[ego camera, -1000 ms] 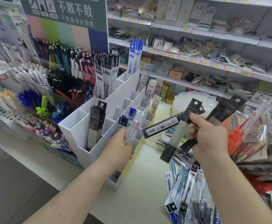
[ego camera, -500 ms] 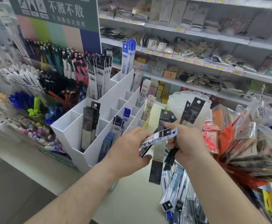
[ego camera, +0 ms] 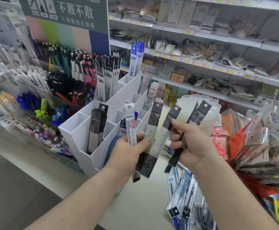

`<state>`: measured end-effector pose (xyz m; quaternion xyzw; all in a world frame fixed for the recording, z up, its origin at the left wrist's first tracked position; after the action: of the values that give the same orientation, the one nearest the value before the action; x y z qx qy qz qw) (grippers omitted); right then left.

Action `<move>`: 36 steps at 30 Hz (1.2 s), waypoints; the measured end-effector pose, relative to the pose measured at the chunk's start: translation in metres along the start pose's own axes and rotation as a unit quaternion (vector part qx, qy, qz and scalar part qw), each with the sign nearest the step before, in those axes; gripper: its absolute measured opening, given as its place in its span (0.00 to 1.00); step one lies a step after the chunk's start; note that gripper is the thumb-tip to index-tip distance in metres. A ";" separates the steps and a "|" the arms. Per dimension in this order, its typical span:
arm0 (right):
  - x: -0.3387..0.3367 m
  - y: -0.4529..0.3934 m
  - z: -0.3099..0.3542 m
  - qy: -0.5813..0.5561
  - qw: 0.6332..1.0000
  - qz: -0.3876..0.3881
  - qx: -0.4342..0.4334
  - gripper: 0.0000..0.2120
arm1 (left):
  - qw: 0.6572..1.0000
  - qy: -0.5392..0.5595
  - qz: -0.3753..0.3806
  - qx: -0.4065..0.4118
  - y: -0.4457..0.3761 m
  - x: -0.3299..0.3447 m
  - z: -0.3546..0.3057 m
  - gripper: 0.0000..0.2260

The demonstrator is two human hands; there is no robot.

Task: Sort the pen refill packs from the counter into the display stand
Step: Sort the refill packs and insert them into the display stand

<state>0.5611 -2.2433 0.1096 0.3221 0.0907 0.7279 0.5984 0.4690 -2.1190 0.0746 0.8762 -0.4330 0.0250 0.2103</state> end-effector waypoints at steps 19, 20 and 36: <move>0.014 0.004 -0.013 -0.089 0.995 -0.036 -0.005 0.16 | 0.997 -0.063 -0.004 0.050 0.012 -0.003 0.011 0.07; 0.017 0.004 -0.011 -0.109 0.993 -0.039 -0.021 0.16 | 0.997 -0.065 -0.004 0.049 0.013 -0.003 0.012 0.08; 0.033 0.000 -0.007 -0.116 0.989 0.022 -0.087 0.25 | 0.990 -0.065 -0.051 0.112 0.022 -0.029 -0.009 0.05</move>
<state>0.5545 -2.2109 0.1166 0.3534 -0.0503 0.7037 0.6143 0.4351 -2.1053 0.0841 0.9150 -0.3947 0.0057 0.0831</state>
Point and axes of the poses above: each hand's wrist, its own y-axis away from the middle knuckle, its own x-axis out of the palm, z = x × y, the point moved 5 cm from there along -y, towards the middle knuckle, and after that the axes turned 6 degrees about -z, right-handed, at the moved point
